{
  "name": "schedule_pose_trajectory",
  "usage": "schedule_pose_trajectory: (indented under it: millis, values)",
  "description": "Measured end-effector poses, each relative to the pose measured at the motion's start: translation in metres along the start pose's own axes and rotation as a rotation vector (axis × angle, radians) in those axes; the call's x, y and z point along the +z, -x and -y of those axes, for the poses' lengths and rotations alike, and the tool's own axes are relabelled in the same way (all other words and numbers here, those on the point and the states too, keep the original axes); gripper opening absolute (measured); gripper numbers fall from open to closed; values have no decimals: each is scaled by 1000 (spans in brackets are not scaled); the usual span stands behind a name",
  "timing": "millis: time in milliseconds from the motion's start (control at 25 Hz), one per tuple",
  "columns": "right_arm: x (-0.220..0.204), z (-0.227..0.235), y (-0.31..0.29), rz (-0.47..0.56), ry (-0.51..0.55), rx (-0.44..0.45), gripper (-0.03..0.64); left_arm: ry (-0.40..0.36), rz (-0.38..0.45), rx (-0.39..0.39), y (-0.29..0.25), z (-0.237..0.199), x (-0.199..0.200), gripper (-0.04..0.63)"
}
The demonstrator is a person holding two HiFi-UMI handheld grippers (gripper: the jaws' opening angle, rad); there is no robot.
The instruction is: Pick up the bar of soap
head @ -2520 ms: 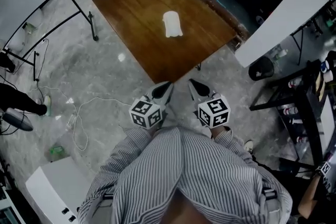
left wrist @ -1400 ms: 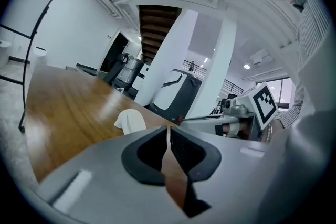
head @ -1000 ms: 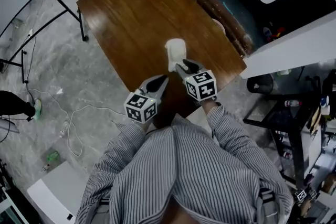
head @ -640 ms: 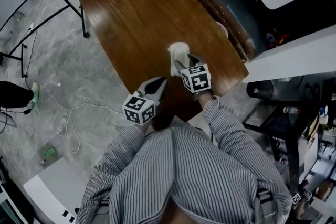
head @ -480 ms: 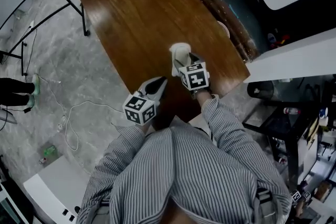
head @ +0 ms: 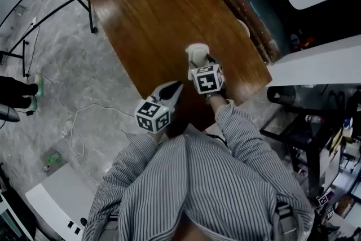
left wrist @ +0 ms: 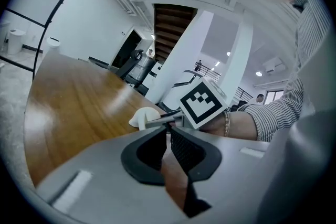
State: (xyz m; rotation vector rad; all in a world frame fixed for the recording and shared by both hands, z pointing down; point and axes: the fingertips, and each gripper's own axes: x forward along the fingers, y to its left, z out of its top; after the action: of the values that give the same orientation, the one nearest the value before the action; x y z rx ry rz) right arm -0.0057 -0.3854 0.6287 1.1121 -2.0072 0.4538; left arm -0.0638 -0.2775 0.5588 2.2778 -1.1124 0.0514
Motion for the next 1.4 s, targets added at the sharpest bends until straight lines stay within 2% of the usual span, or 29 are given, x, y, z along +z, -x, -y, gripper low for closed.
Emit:
schedule_pose_trajectory:
  millis: [160,360,760,960,1080,1280,1400]
  values:
    - [-1,1,0,-16,34,-49,293,0,2,-3,1,0,-1,31]
    - [-1,3,1,-5,26,-55,285,2,4,-4,3,0,-1,31]
    - [0,5,9,7,-55,17,267,-9,17,-2,7,1,4,29]
    - [12,0,36,68,-79,70,265,-17,23,0,12,3,8,29]
    - [22,-2,61,138,-117,95,264,-28,22,-11,14,10,7,29]
    - [28,0,115,274,-208,166,264,-48,13,-39,13,28,4,29]
    - [24,0,153,371,-309,222,264,-57,20,-54,16,38,3,29]
